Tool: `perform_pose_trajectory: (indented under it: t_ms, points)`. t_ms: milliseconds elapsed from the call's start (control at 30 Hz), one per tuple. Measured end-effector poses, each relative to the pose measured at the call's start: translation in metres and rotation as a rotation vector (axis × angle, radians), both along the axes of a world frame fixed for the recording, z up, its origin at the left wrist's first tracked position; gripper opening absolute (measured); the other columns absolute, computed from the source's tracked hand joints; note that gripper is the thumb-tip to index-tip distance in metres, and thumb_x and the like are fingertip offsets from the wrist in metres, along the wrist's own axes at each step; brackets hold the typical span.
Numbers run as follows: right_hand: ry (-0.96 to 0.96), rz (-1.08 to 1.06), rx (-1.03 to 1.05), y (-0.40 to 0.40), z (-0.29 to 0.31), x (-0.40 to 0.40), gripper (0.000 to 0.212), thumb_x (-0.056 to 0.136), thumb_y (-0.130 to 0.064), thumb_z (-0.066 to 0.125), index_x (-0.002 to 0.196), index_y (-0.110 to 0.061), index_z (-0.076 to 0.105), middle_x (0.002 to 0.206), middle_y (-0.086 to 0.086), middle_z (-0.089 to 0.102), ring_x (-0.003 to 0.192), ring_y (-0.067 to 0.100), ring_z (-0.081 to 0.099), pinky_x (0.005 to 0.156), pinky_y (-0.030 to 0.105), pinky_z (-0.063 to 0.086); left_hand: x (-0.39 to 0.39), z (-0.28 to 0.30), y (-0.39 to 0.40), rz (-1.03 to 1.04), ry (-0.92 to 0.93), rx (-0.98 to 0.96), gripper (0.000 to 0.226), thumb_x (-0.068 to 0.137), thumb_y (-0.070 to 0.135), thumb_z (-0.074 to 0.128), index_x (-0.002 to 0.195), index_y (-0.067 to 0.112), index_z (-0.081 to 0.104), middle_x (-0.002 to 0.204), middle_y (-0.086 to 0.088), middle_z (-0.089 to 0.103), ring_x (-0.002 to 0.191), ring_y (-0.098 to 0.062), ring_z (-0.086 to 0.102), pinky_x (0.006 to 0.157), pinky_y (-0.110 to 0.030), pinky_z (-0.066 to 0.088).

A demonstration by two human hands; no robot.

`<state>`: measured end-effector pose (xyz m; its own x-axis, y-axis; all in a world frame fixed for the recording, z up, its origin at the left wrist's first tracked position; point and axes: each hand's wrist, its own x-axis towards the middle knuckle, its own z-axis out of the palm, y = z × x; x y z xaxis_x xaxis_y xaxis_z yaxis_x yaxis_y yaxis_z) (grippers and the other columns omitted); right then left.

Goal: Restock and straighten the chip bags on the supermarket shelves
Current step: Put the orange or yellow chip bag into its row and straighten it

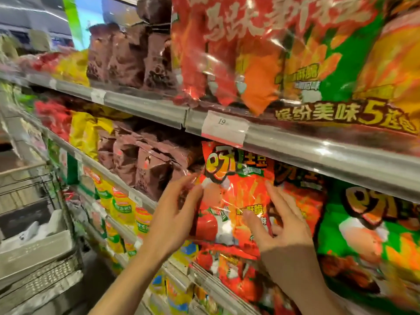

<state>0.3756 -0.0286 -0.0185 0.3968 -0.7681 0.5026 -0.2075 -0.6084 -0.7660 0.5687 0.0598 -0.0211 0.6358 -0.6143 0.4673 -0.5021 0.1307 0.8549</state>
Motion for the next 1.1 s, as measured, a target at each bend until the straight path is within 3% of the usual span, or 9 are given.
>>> perform_pose_trajectory:
  t_ms: [67,167,300,367,500,667,867,1000,1100]
  points:
    - [-0.015,-0.047,0.007,0.005,0.003,0.002,0.063,0.082,-0.05,0.072,0.136,-0.064,0.041,0.142,-0.043,0.032,0.136,-0.005,0.038,0.113,0.038,0.042,0.019,0.002,-0.012,0.002,-0.021,-0.001,0.028,0.093,0.053,0.055,0.121,0.049,0.057,0.119,0.009,0.064,0.106,-0.004,0.063,0.097,-0.037,0.052]
    - [-0.045,-0.119,-0.025,0.015,0.007,0.005,0.068,0.076,-0.061,0.061,0.141,-0.057,0.042,0.148,-0.03,0.039,0.132,-0.009,0.041,0.102,0.028,0.048,0.044,0.001,-0.031,0.0,-0.103,0.079,0.046,0.097,0.043,0.061,0.14,0.03,0.053,0.123,-0.001,0.056,0.111,-0.017,0.06,0.101,-0.044,0.049]
    - [-0.002,-0.232,-0.038,0.027,0.007,0.006,0.072,0.08,-0.062,0.056,0.148,-0.051,0.037,0.149,-0.032,0.036,0.132,-0.014,0.037,0.106,0.037,0.047,0.061,-0.001,-0.052,-0.084,-0.273,0.189,0.061,0.097,0.046,0.058,0.152,0.025,0.042,0.142,-0.007,0.049,0.133,-0.019,0.044,0.112,-0.031,0.034]
    - [-0.007,-0.289,-0.059,0.03,0.005,0.002,0.071,0.082,-0.061,0.057,0.149,-0.046,0.039,0.149,-0.029,0.039,0.136,-0.008,0.038,0.113,0.038,0.041,0.063,0.0,-0.061,-0.143,-0.308,0.197,0.065,0.096,0.048,0.059,0.154,0.028,0.037,0.144,-0.008,0.048,0.134,-0.016,0.039,0.102,-0.019,0.027]
    - [-0.06,-0.341,0.038,0.034,0.005,-0.004,0.059,0.085,-0.053,0.067,0.138,-0.062,0.041,0.14,-0.041,0.041,0.128,-0.017,0.04,0.113,0.035,0.038,0.065,0.001,-0.075,-0.24,-0.292,0.256,0.076,0.093,0.051,0.063,0.157,0.027,0.03,0.145,-0.013,0.045,0.137,-0.027,0.044,0.106,-0.03,0.032]
    - [-0.048,-0.408,0.049,0.041,0.008,-0.009,0.063,0.09,-0.042,0.069,0.147,-0.045,0.042,0.139,-0.035,0.043,0.128,-0.005,0.047,0.109,0.042,0.046,0.07,0.003,-0.085,-0.279,-0.309,0.236,0.079,0.091,0.055,0.063,0.156,0.023,0.031,0.126,-0.012,0.062,0.118,-0.03,0.058,0.1,-0.046,0.048]
    - [-0.025,-0.462,0.039,0.048,0.012,-0.008,0.064,0.091,-0.037,0.071,0.148,-0.044,0.042,0.135,-0.036,0.043,0.128,0.003,0.048,0.109,0.042,0.046,0.071,0.0,-0.087,-0.333,-0.25,0.21,0.079,0.092,0.056,0.063,0.157,0.026,0.028,0.12,-0.007,0.064,0.108,-0.024,0.063,0.093,-0.048,0.053]
    - [-0.024,-0.466,0.028,0.05,0.011,-0.01,0.064,0.091,-0.037,0.071,0.147,-0.045,0.043,0.13,-0.045,0.039,0.123,-0.005,0.048,0.106,0.03,0.045,0.072,-0.002,-0.09,-0.35,-0.217,0.18,0.08,0.092,0.055,0.064,0.157,0.027,0.028,0.125,-0.013,0.059,0.109,-0.031,0.062,0.093,-0.052,0.053]
    - [-0.03,-0.481,0.037,0.052,0.01,-0.016,0.063,0.089,-0.04,0.071,0.145,-0.05,0.043,0.119,-0.056,0.038,0.116,-0.018,0.046,0.091,0.014,0.042,0.07,-0.004,-0.091,-0.372,-0.197,0.155,0.079,0.092,0.055,0.064,0.157,0.029,0.026,0.122,-0.016,0.056,0.109,-0.033,0.059,0.094,-0.053,0.052]
